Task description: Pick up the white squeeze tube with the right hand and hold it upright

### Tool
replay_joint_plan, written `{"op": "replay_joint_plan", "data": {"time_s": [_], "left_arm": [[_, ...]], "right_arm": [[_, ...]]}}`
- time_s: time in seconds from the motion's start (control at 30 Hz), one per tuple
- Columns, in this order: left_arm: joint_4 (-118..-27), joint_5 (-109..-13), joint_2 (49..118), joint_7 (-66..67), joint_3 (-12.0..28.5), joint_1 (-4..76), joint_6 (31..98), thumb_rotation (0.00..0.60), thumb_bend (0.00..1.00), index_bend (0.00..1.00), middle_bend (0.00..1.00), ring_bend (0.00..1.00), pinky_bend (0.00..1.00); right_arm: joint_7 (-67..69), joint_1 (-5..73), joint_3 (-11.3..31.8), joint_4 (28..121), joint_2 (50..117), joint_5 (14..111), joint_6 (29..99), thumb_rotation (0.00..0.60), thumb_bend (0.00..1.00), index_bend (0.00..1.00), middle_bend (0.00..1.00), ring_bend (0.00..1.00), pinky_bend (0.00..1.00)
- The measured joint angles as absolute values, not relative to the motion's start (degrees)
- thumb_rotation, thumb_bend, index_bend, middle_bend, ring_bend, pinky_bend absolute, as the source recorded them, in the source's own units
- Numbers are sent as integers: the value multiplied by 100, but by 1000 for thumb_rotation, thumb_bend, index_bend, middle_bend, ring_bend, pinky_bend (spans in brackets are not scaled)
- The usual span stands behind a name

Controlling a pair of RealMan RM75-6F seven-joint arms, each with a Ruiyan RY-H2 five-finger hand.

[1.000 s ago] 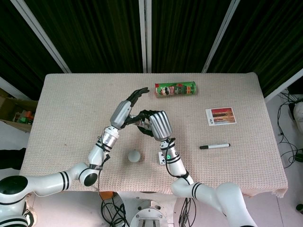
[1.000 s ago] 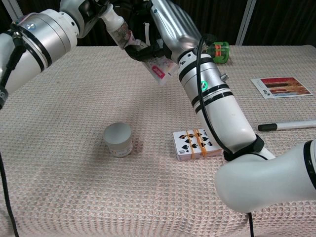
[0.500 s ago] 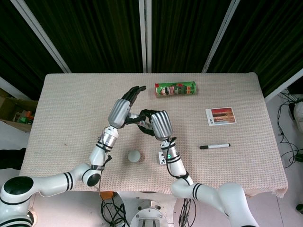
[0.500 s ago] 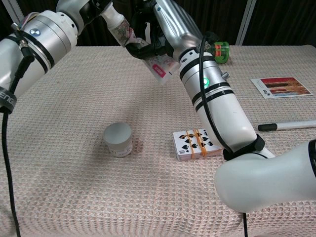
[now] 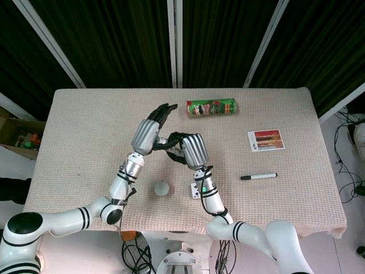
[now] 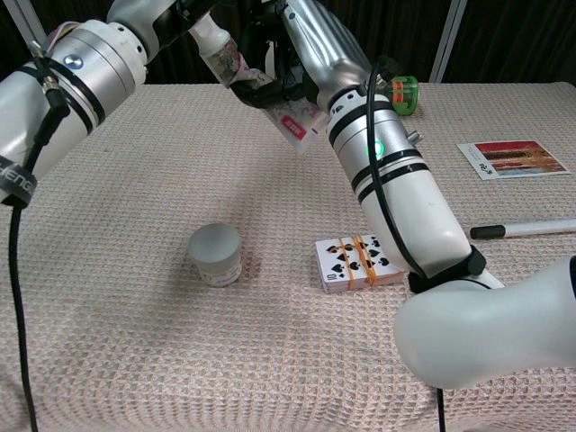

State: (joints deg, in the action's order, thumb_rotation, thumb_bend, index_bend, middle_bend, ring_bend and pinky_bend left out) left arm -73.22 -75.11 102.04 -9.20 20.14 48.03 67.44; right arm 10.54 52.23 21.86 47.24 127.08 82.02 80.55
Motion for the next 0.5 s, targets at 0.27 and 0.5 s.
{"op": "replay_joint_plan", "data": {"time_s": [0.27,0.5], "left_arm": [[-7382,-7318,9965,-1177,2333,4404,7388,0,0,90,144,62,161],[-7432,-7024,9609,-1574,2370,3737,7696,0,0,91,144,62,161]], "right_arm": [[1184,4938,2060,4568,12555,8153,8045,600,630,946,807,724,892],[1278,4755,1882,4346,12351,8149,7859,600,630,946,807,724,893]]}}
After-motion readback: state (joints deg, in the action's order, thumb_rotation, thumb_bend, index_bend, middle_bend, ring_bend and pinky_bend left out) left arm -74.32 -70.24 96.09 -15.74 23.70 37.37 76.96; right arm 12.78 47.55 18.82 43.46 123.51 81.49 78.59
